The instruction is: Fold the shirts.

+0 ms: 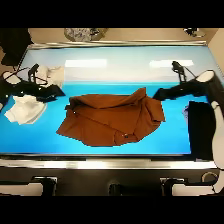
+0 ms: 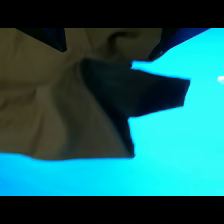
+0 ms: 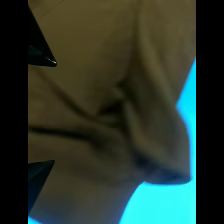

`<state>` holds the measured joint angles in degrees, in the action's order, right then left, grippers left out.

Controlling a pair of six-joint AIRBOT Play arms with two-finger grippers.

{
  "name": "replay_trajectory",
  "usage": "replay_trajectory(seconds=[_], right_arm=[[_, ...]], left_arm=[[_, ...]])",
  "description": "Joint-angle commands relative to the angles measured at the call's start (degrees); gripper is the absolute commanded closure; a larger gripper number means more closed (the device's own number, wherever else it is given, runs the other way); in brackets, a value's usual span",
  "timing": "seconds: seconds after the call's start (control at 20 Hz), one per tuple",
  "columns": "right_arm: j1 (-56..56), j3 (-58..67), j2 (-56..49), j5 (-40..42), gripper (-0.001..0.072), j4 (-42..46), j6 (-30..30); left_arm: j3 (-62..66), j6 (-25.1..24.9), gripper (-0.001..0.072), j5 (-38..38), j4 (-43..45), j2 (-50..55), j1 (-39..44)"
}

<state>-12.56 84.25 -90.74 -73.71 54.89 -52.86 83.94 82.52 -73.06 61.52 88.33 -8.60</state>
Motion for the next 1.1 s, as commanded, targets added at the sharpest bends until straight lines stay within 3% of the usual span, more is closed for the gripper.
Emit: replay_trajectory(seconds=[0.0,0.1,0.25,0.35,0.65,0.7,0.8,0.95,1.05], right_arm=[[-8.37,-3.13,2.91,-16.50,0.0042,3.26,-0.11],[-8.55,-11.78,5.77,-15.28,0.0034,3.43,0.50],[-6.10,-25.38,10.14,-7.21,0.0033,3.26,1.31],[-4.48,-29.64,10.58,-3.45,0.0033,3.15,1.46],[1.53,-30.93,10.56,1.40,0.0033,2.93,1.44],[2.19,-30.93,10.56,2.40,0.0033,2.89,1.18],[2.82,-30.95,10.54,4.66,0.0033,2.82,0.42],[2.95,-31.65,9.88,8.28,0.0034,1.92,-3.26],[2.95,-32.63,8.57,9.33,0.0034,-0.76,-3.56]], left_arm=[[-5.29,0.00,-0.0013,-11.96,5.38,-4.07,-4.63],[-17.29,-0.31,-0.0013,-10.14,2.95,-8.41,-4.02],[-35.74,-5.31,-0.0013,-3.74,-6.12,-14.62,-0.11],[-43.89,-5.44,-0.0013,0.63,-9.27,-16.04,3.54],[-49.64,-5.60,-0.0003,12.76,-17.77,-15.93,14.95],[-49.64,-5.57,0.0057,14.56,-19.39,-15.96,16.00],[-49.64,-4.15,0.0079,18.25,-21.14,-15.93,18.10],[-49.64,0.55,0.0317,23.93,-21.07,-15.45,21.05],[-49.64,1.07,0.0665,26.29,-21.07,-15.23,22.75]])
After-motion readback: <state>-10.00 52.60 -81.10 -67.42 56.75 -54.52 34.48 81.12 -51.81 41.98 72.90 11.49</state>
